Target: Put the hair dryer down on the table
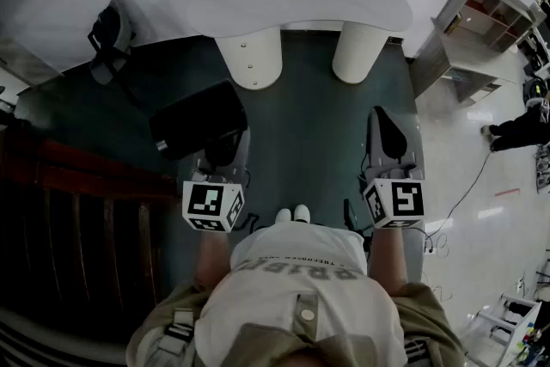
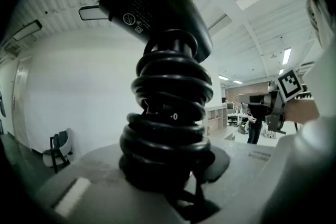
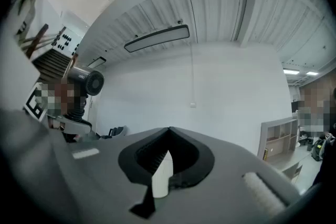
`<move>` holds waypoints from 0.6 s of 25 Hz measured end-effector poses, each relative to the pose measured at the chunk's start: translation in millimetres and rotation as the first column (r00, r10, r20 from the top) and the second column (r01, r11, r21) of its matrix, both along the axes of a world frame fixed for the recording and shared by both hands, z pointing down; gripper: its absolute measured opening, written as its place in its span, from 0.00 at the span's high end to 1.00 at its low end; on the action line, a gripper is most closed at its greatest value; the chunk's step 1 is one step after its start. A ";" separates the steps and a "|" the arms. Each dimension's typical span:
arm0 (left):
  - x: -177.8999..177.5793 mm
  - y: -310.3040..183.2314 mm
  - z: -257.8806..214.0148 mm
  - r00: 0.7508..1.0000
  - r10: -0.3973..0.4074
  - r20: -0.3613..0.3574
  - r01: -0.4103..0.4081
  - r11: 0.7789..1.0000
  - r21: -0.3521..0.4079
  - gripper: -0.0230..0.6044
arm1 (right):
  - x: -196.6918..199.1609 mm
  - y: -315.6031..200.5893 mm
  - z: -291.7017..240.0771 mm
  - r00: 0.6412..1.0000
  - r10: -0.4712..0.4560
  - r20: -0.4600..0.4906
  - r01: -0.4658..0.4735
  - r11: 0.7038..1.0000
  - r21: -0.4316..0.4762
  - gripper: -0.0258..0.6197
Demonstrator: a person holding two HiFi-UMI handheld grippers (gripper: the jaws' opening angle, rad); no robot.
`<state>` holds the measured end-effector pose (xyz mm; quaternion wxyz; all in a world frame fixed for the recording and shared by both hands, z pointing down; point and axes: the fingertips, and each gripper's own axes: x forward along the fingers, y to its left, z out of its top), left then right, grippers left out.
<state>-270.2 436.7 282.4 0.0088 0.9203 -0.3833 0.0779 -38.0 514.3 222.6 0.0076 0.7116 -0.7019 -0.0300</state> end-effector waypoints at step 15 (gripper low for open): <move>4.6 1.6 2.9 1.000 -0.029 0.012 0.029 0.999 -0.023 0.80 | 10.5 0.5 8.1 1.000 -0.022 0.007 0.022 1.000 -0.018 0.96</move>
